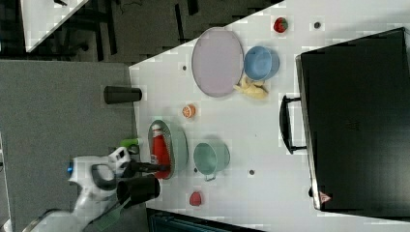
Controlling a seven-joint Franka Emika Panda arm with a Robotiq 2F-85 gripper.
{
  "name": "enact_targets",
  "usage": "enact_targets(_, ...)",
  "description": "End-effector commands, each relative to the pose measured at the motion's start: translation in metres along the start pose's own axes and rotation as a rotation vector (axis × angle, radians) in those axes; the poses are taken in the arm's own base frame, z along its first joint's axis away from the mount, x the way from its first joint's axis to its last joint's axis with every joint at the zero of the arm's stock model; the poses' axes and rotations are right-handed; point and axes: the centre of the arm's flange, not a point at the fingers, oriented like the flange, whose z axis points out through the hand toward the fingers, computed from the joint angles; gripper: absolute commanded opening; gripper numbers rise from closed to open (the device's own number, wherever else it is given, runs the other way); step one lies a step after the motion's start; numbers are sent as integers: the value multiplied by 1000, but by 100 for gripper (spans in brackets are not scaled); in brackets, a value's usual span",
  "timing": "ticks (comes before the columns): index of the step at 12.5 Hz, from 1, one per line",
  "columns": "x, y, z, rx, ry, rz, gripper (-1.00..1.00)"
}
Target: Pick ketchup from strainer and place it on the table
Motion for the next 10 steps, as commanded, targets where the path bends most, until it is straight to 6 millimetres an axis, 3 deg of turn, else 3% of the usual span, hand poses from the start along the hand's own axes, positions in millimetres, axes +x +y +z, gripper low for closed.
enact_targets(1,24,-10,-106,81,116,79,21)
enact_targets(3,47,3,-149,87,139,105,21)
enact_targets(5,77,27,-179,65,132,131,21)
enact_targets(8,129,83,-208,32,109,103,21)
enact_targets(10,167,132,-220,35,127,115,21)
